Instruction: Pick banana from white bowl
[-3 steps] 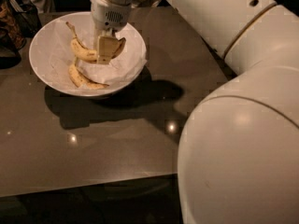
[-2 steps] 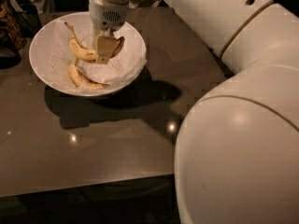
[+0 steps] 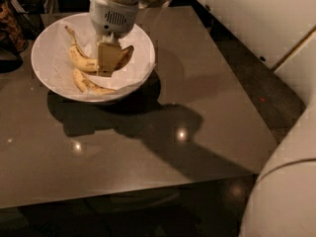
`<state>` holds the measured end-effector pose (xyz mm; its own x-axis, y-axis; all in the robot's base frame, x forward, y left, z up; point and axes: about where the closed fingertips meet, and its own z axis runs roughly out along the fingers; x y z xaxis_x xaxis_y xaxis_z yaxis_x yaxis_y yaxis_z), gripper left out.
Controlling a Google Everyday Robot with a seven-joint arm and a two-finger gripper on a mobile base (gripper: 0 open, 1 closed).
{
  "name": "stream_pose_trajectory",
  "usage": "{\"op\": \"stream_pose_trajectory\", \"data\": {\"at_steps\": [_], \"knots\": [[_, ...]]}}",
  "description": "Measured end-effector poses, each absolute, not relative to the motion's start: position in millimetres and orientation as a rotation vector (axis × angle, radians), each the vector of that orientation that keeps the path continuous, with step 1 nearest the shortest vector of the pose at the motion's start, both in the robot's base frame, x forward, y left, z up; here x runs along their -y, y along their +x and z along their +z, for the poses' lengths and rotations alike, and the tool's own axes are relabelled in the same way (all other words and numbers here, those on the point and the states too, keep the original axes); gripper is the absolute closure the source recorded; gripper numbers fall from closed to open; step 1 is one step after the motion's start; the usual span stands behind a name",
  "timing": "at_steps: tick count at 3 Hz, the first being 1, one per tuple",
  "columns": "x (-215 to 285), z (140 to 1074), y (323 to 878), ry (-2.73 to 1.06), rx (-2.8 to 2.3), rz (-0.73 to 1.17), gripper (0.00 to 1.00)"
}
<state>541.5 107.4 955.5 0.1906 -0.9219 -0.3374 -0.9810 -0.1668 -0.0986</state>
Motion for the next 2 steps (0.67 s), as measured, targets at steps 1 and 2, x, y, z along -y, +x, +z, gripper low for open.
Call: {"op": "stream_pose_trajectory", "data": {"at_steps": [1, 2], "knots": [[-105.6, 960.8, 531.8, -2.180, -1.791, 0.298, 1.00], [-94.6, 970.1, 495.1, -2.115, -1.807, 0.375, 1.00]]}}
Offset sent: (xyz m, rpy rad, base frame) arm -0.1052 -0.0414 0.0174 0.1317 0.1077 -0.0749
